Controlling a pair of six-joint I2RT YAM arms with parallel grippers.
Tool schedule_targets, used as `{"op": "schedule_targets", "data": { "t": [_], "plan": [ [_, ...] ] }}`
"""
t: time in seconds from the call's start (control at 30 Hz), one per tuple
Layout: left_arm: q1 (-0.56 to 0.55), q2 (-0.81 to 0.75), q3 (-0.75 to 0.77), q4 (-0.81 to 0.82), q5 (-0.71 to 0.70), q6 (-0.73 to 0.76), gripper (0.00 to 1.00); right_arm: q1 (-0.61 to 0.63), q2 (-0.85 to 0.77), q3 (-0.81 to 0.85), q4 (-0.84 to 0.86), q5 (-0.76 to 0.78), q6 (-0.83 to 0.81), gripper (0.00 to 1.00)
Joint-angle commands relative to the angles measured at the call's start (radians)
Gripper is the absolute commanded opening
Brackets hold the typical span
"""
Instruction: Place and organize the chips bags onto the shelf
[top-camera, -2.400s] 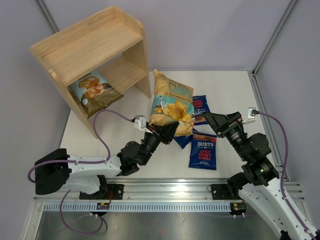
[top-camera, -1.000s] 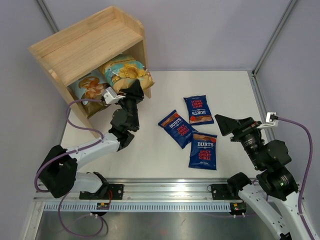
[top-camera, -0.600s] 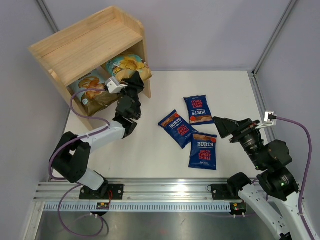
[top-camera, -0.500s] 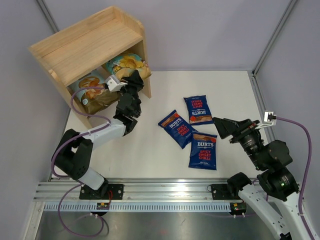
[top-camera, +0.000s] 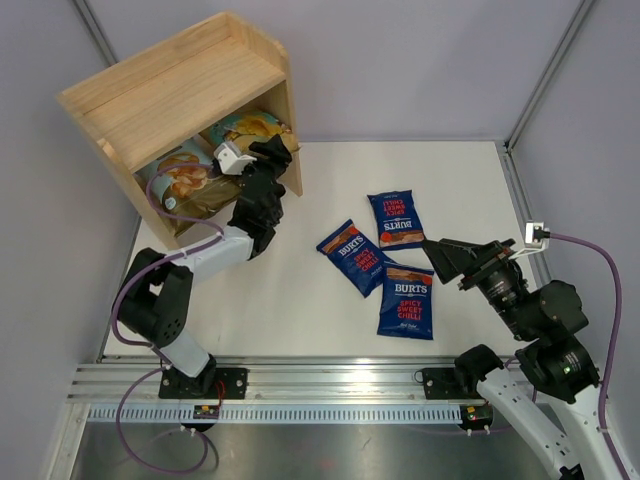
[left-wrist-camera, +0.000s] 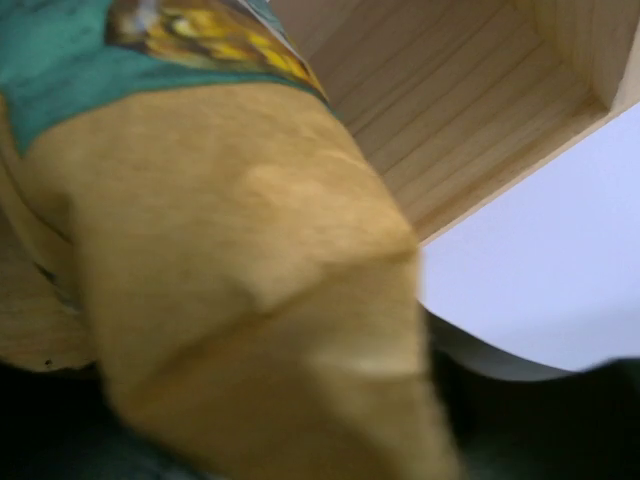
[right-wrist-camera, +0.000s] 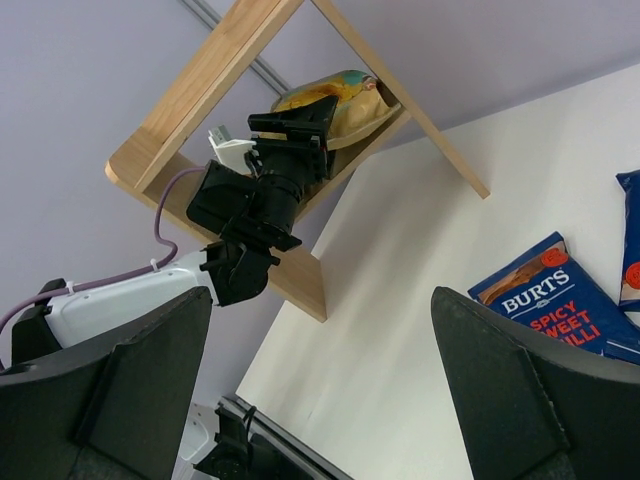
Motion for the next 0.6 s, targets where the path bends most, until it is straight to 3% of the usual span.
{"op": "schedule_targets", "data": {
  "t": [0.0, 0.13, 0.27, 0.33, 0.4, 0.57],
  "plan": [
    [0.004, -0.042, 0.073, -0.085, -0.020, -0.062, 0.65, 0.001, -0.007, 0.040, 0.024, -0.013, 0.002, 0.99],
    [0.001, -0.054, 0.121, -0.195, -0.026, -0.101, 0.68, -0.001, -0.011, 0.059, -0.006, -0.009, -0.007, 0.99],
    [-0.009, -0.100, 0.178, -0.457, -0.072, -0.187, 0.85, 0.001, -0.021, 0.078, -0.040, 0.024, -0.029, 0.99],
    [-0.013, -0.117, 0.185, -0.525, -0.088, -0.236, 0.88, 0.001, 0.004, 0.117, -0.080, 0.024, -0.056, 0.99],
    [-0.014, -0.140, 0.191, -0.606, -0.094, -0.269, 0.94, -0.001, 0.062, 0.167, -0.120, 0.010, -0.095, 0.99],
    [-0.013, -0.174, 0.191, -0.698, -0.080, -0.301, 0.99, 0.001, 0.223, 0.232, -0.209, -0.077, -0.170, 0.99]
  ]
}}
